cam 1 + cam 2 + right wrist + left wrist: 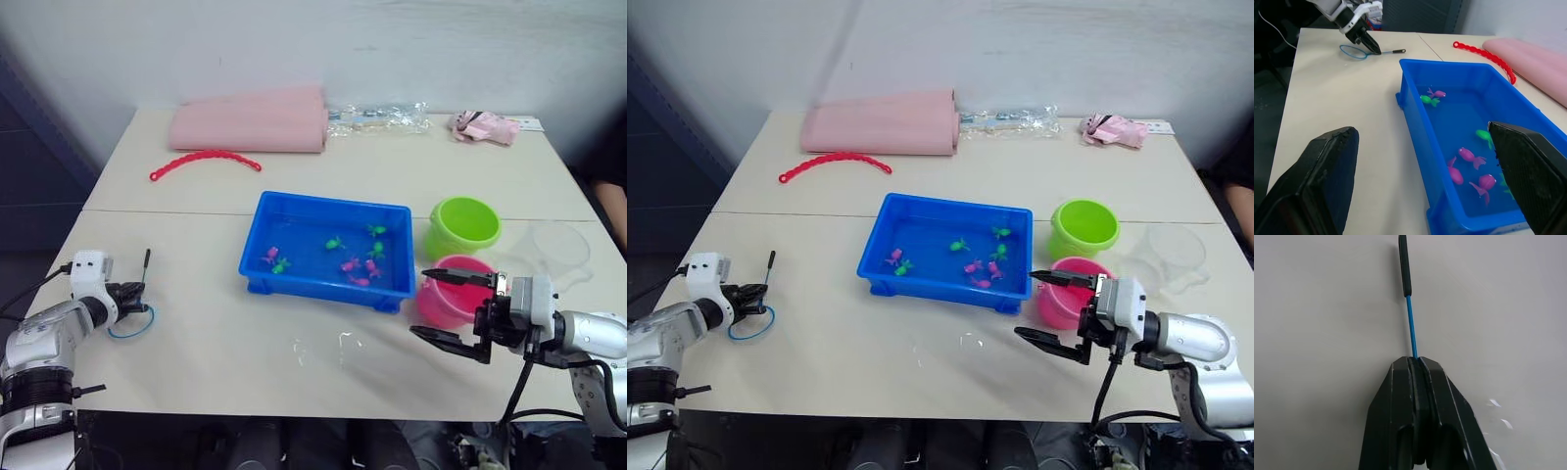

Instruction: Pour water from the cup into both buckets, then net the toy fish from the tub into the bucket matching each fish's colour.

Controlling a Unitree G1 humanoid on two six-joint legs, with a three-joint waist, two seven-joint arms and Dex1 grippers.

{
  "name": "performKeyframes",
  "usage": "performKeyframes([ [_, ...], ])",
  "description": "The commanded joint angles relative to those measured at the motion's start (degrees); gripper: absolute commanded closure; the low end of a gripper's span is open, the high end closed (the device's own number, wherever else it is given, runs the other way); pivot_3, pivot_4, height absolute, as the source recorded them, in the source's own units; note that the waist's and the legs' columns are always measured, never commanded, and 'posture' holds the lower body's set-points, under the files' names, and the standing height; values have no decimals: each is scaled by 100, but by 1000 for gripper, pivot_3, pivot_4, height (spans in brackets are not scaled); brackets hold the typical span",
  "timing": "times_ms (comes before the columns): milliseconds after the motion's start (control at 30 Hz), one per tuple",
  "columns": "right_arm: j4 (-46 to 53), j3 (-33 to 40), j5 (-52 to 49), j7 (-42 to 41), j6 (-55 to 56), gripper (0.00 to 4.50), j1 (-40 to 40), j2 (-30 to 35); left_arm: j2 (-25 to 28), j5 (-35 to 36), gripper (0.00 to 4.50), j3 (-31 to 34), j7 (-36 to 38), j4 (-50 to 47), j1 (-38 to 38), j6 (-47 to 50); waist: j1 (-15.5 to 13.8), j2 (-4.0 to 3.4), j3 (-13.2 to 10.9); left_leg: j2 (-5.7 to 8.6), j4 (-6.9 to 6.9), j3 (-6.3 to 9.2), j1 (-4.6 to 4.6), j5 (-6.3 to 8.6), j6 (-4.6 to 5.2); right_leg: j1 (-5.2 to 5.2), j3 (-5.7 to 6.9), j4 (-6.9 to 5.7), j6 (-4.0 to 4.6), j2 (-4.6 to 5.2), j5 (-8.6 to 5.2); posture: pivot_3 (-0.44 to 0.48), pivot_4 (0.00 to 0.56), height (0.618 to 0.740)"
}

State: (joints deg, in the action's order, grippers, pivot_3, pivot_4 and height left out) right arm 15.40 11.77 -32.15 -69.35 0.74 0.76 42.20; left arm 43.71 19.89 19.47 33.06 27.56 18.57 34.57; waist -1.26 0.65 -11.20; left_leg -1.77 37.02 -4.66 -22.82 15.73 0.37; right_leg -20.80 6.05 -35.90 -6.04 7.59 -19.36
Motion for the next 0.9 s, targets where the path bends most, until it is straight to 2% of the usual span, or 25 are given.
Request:
performKeyframes([
  [33, 473, 331, -545, 339, -577, 0, -106, 140, 520, 368, 4416, 308, 998, -591, -84, -269, 5, 5, -2, -2, 0, 0, -8, 2, -5, -9, -1, 0, 1, -1, 0, 0, 150, 740],
  [100, 711, 394, -855, 586, -1040, 0, -169, 200, 790, 451, 4416, 278, 1529, -955, -142, -462, 8, 6, -2, -2, 2, -1, -33, 1, -6, -35, -6, -5, 2, 1, 0, 0, 150, 740],
  [167, 843, 427, -966, 667, -1264, 0, -184, 241, 924, 372, 4416, 212, 1714, -1115, -179, -709, 8, 6, -2, -2, 3, -7, -41, 0, -6, -47, -9, -8, 2, 1, 0, 0, 150, 740],
  [233, 1114, 382, -1076, 782, -1632, 0, -255, 427, 1098, 411, 4416, 34, 2205, -1545, 20, -1094, 7, 5, -2, -1, -1, -14, -37, 1, -5, -47, -13, -6, 2, 0, 0, 0, 150, 740],
  [333, 1578, 216, -1251, 1182, -2830, 0, -344, 1104, 1205, 243, 4416, -507, 3169, -1980, 248, -2093, -22, 2, -5, 2, 0, -28, -45, 1, 4, -59, -19, -7, 2, 2, 0, 0, 150, 740],
  [433, 1763, -126, -1470, 1594, -3475, 0, -997, 1195, 1102, 126, 4416, -1232, 3953, -2410, 785, -2740, -7, 4, -4, 0, 3, -40, -45, 4, 10, -62, -29, -6, 2, 6, 3, 0, 150, 740],
  [533, 1770, -561, -1702, 1540, -3976, 0, -1611, 1166, 858, 171, 4416, -1817, 4287, -2789, 1233, -2662, 13, 4, -5, -3, 1, -50, -46, 3, 11, -71, -37, -8, 3, -4, 4, 0, 150, 740],
  [700, 1432, -1450, -1180, 1795, -4353, 0, -2631, 790, 511, -386, 4416, -2904, 4638, -3056, 1956, -2567, 64, 8, -7, -2, 9, -67, -47, -2, 19, -75, -48, -11, 2, -45, 4, 0, 150, 740],
  [900, 1224, -1900, -846, 1881, -4596, 0, -3179, 495, 20, -653, 4416, -3350, 4327, -3314, 2405, -2042, 58, 12, -9, -1, 17, -69, -54, -5, 28, -78, -56, -17, -8, -49, 9, 0, 150, 740],
])
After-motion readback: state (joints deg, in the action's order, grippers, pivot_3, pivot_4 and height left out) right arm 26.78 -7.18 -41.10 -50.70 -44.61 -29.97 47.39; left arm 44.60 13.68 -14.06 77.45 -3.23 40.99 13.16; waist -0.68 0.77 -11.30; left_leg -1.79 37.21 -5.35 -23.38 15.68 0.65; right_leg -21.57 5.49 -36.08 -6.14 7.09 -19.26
